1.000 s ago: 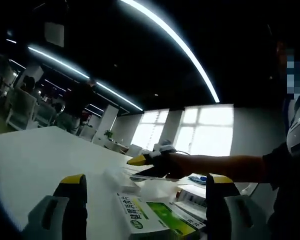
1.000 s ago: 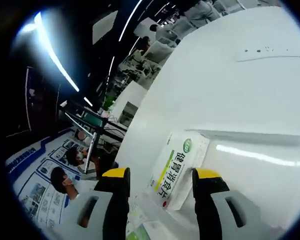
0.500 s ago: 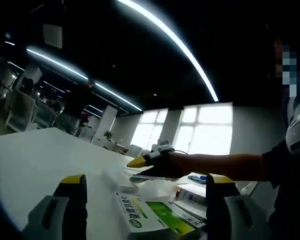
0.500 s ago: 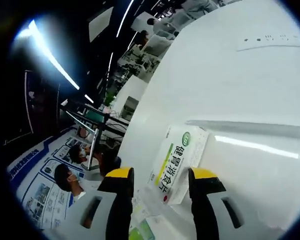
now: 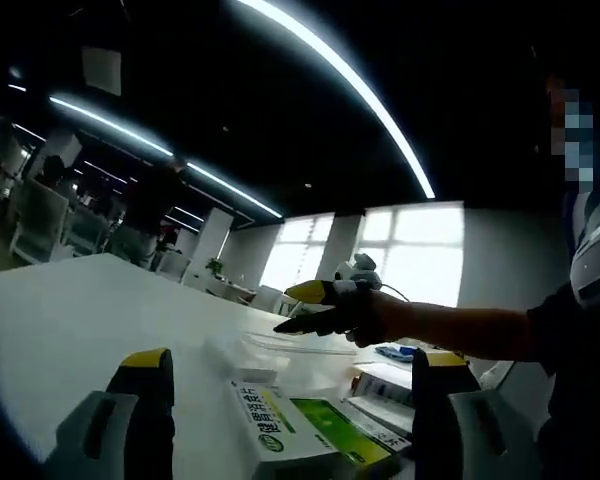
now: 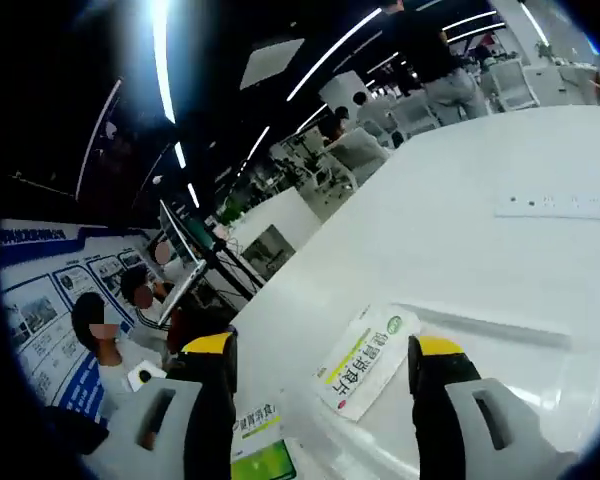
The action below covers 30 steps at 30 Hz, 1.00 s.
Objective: Arrange the small medicine boxes into an aligned row inside the storage area until every box is upright, visible, and separated from the surrounding clutter.
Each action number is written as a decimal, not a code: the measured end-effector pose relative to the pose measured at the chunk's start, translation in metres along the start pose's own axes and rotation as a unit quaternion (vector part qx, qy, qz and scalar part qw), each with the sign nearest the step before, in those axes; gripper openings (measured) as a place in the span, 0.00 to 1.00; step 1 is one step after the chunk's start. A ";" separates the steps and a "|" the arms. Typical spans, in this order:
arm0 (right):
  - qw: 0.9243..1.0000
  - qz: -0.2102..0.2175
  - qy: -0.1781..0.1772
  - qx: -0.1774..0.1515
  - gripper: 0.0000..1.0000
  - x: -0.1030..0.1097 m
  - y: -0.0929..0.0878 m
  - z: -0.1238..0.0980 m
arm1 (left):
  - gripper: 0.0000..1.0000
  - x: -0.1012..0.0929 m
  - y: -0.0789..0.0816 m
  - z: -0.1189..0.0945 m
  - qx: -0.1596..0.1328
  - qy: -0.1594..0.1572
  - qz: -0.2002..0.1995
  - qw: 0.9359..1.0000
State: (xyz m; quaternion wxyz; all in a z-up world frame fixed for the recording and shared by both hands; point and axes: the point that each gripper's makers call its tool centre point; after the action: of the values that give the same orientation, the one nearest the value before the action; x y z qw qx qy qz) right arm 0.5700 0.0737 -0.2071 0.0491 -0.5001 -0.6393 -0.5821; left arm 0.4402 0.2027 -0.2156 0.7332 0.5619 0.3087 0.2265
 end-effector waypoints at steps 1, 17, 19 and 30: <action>1.000 -0.011 -0.002 -0.017 0.81 0.001 0.002 -0.005 | 0.99 0.000 0.000 0.000 0.000 0.001 0.000 1.000; 0.982 -0.105 0.023 -0.155 1.00 0.035 0.015 -0.084 | 0.99 0.000 -0.002 0.001 0.006 -0.001 -0.005 1.000; 0.976 -0.128 0.031 -0.174 1.00 0.045 0.018 -0.096 | 0.99 -0.001 -0.003 0.002 0.007 -0.002 -0.005 1.000; 0.951 -0.237 -0.021 -0.198 1.00 0.053 -0.010 -0.146 | 0.99 -0.003 -0.003 0.002 0.008 -0.006 -0.008 1.000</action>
State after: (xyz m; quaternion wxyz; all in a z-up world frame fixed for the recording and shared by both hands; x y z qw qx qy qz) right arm 0.4610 -0.0096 -0.1339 -0.2035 -0.3464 -0.6123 -0.6809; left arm 0.4397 0.1987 -0.2171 0.7322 0.5671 0.3101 0.2148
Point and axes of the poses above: the point that each gripper's makers call its tool centre point, and the gripper's own axes: z roughly forward along the fingers, x roughly to its left, y roughly out of its top, and after that the axes turned 7 degrees about z, right-handed
